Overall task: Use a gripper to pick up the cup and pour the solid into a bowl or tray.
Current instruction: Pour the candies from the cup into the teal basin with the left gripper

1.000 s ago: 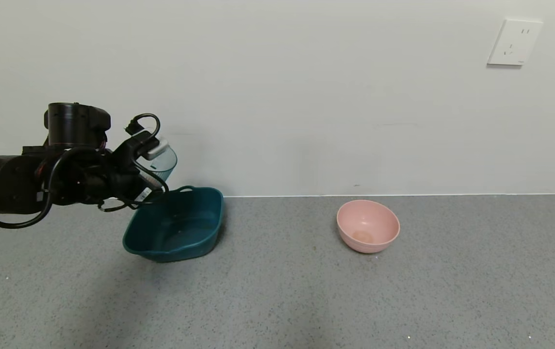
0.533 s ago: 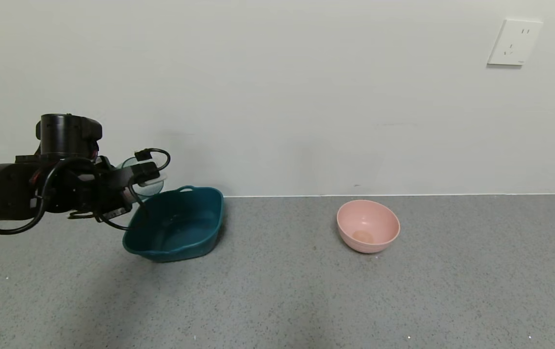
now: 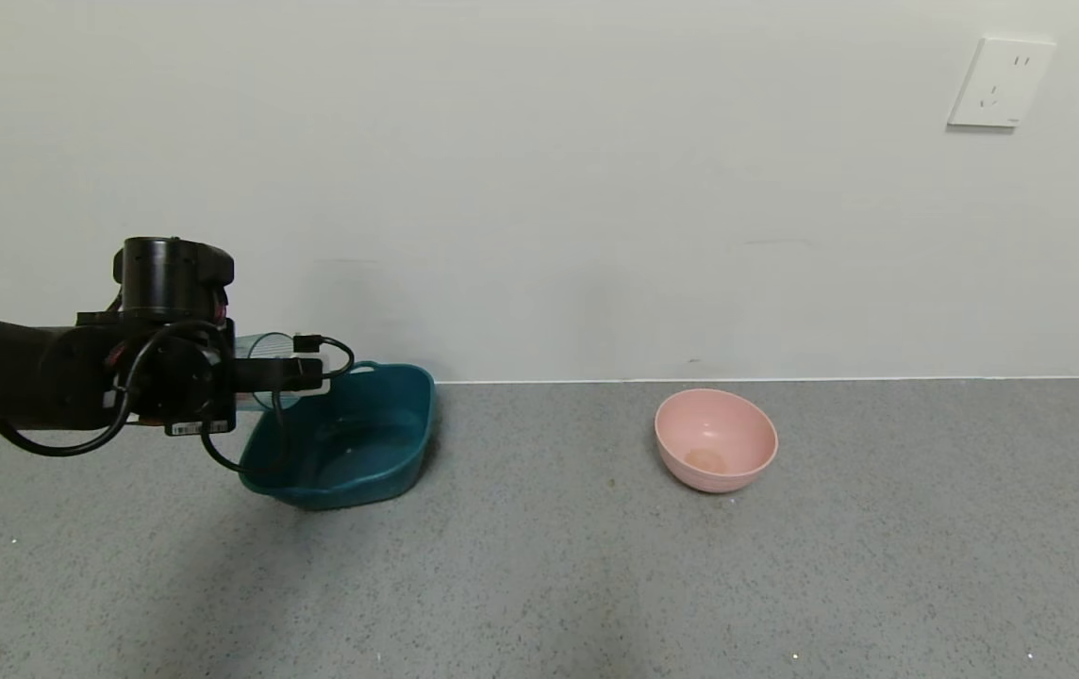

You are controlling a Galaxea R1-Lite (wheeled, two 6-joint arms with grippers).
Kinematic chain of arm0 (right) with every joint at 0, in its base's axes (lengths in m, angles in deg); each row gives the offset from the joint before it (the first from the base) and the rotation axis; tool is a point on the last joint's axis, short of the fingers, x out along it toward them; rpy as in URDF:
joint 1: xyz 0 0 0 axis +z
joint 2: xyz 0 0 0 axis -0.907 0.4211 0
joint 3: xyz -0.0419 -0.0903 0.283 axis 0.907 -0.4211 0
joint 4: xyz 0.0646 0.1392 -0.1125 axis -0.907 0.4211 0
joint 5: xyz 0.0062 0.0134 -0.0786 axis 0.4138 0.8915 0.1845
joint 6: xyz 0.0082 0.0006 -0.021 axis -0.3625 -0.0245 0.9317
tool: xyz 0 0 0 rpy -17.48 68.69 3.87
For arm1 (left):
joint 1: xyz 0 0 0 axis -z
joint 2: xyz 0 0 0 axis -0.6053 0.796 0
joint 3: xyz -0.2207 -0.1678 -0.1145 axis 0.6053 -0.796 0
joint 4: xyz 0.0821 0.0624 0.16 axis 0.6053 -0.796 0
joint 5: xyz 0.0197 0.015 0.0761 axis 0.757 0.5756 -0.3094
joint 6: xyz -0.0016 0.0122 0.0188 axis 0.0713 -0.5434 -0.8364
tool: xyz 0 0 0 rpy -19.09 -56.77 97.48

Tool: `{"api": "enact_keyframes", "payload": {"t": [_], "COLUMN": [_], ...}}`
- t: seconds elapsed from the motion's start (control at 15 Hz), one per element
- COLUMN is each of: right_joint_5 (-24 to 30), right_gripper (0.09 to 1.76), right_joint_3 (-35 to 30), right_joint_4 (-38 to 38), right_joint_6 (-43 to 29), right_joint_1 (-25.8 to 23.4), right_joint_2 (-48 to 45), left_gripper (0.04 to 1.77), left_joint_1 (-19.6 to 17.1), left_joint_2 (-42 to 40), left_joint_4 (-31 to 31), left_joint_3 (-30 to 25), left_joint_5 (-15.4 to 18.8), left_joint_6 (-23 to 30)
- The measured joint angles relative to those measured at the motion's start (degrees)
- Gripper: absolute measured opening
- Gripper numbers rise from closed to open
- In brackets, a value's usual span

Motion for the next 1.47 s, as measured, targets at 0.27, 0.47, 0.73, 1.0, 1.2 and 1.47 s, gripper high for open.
{"api": "enact_keyframes", "payload": {"t": [0.27, 0.47, 0.73, 1.0, 1.2, 1.47], "right_joint_5": [0.0, 0.0, 0.0, 0.0, 0.0, 0.0], "right_gripper": [1.71, 1.71, 1.71, 1.71, 1.71, 1.71], "right_joint_3": [0.0, 0.0, 0.0, 0.0, 0.0, 0.0], "right_joint_4": [0.0, 0.0, 0.0, 0.0, 0.0, 0.0], "right_joint_6": [0.0, 0.0, 0.0, 0.0, 0.0, 0.0], "right_joint_1": [0.0, 0.0, 0.0, 0.0, 0.0, 0.0], "right_joint_2": [0.0, 0.0, 0.0, 0.0, 0.0, 0.0], "left_gripper": [1.26, 1.26, 1.26, 1.26, 1.26, 1.26], "left_joint_1": [4.4, 7.1, 9.6, 12.4, 13.6, 14.8], "left_joint_2": [2.7, 4.5, 6.1, 7.4, 8.4, 8.5], "left_joint_4": [0.0, 0.0, -0.1, -0.2, -0.9, -1.2], "left_joint_3": [2.4, 3.0, 5.2, 6.2, 6.3, 7.0], "left_joint_5": [-8.1, -13.7, -19.6, -22.6, -24.7, -26.5], "left_joint_6": [-5.4, -7.8, -13.6, -15.6, -16.4, -20.2]}}
